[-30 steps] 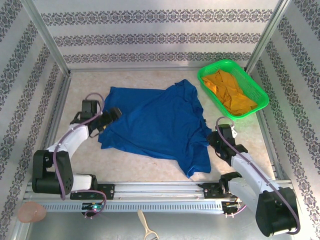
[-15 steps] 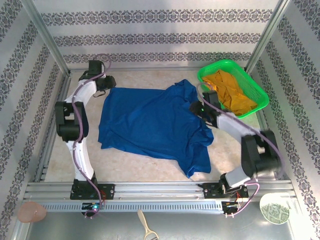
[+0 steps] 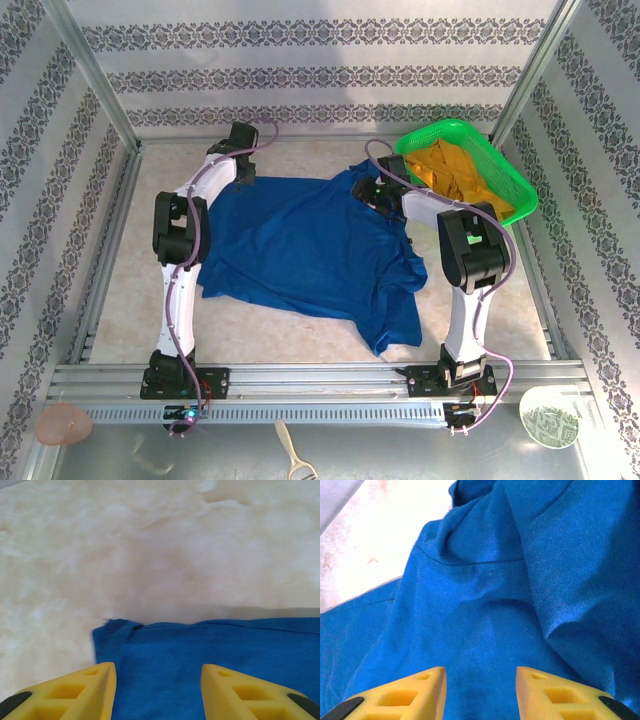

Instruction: Fold the inside-out t-shirt

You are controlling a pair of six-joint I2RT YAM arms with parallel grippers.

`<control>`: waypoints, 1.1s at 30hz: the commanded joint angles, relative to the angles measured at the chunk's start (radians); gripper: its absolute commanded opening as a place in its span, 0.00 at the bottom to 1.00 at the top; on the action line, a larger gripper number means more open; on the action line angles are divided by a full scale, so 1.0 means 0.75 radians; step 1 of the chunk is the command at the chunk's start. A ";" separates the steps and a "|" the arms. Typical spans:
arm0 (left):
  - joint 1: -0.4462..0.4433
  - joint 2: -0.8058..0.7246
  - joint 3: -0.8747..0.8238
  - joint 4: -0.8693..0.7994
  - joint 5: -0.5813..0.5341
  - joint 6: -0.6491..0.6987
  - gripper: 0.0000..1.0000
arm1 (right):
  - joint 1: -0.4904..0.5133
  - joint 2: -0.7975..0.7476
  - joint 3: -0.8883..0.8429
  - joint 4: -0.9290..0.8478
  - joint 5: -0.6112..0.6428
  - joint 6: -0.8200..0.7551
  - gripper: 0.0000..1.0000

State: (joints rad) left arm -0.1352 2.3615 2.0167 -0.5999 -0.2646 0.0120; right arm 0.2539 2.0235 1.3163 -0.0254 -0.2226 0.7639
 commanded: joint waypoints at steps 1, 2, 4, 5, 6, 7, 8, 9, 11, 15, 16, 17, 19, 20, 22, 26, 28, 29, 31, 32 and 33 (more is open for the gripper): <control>0.036 0.015 0.038 -0.061 -0.113 0.032 0.48 | 0.021 0.029 0.043 -0.020 0.035 0.034 0.42; 0.044 0.017 0.041 -0.063 -0.099 0.027 0.48 | 0.023 0.034 0.045 -0.026 0.045 0.035 0.42; 0.058 0.031 0.062 -0.077 -0.070 0.027 0.48 | 0.021 0.041 0.038 -0.030 0.064 0.046 0.41; 0.060 0.039 0.073 -0.081 -0.057 0.032 0.48 | 0.022 0.043 0.035 -0.030 0.072 0.050 0.41; 0.063 0.049 0.082 -0.085 -0.044 0.037 0.48 | 0.021 0.045 0.031 -0.032 0.077 0.059 0.41; 0.064 0.061 0.088 -0.089 -0.032 0.038 0.48 | 0.021 0.050 0.027 -0.030 0.083 0.065 0.41; 0.066 0.071 0.101 -0.093 -0.029 0.041 0.47 | 0.022 0.053 0.023 -0.030 0.086 0.071 0.41; 0.066 0.082 0.107 -0.096 -0.026 0.044 0.46 | 0.022 0.051 0.021 -0.031 0.091 0.076 0.40; 0.071 0.104 0.126 -0.109 -0.029 0.045 0.43 | 0.023 0.053 0.015 -0.034 0.101 0.082 0.40; 0.087 0.137 0.151 -0.124 -0.017 0.033 0.39 | 0.021 0.047 0.003 -0.042 0.131 0.087 0.40; 0.091 0.143 0.156 -0.126 -0.013 0.028 0.39 | 0.021 0.045 0.000 -0.046 0.138 0.088 0.40; 0.095 0.148 0.158 -0.127 -0.007 0.025 0.39 | 0.020 0.044 -0.003 -0.046 0.141 0.093 0.40; 0.100 0.155 0.160 -0.127 0.001 0.017 0.39 | 0.021 0.043 -0.008 -0.046 0.149 0.100 0.39; 0.105 0.159 0.162 -0.126 0.001 0.016 0.39 | 0.021 0.043 -0.010 -0.046 0.151 0.106 0.39; 0.110 0.166 0.168 -0.126 0.009 0.007 0.35 | 0.020 0.043 -0.012 -0.046 0.157 0.112 0.39; 0.125 0.196 0.219 -0.146 0.025 -0.008 0.19 | 0.021 0.044 -0.013 -0.066 0.182 0.124 0.39; 0.135 0.215 0.287 -0.183 0.056 -0.025 0.04 | 0.019 0.047 -0.007 -0.099 0.204 0.134 0.38; 0.141 0.219 0.315 -0.200 0.081 -0.037 0.00 | 0.021 0.050 -0.001 -0.116 0.214 0.143 0.38; 0.165 0.211 0.378 -0.243 0.181 -0.086 0.00 | 0.021 0.053 0.006 -0.155 0.239 0.157 0.37; 0.183 0.202 0.401 -0.259 0.266 -0.125 0.00 | 0.020 0.054 0.006 -0.163 0.249 0.161 0.36; 0.213 0.192 0.423 -0.272 0.380 -0.189 0.00 | 0.020 0.055 0.006 -0.176 0.259 0.170 0.36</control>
State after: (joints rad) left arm -0.0269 2.5221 2.2707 -0.7280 -0.1387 -0.0345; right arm 0.2600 2.0396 1.3174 -0.0998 -0.0818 0.8654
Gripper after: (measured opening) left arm 0.050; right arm 0.364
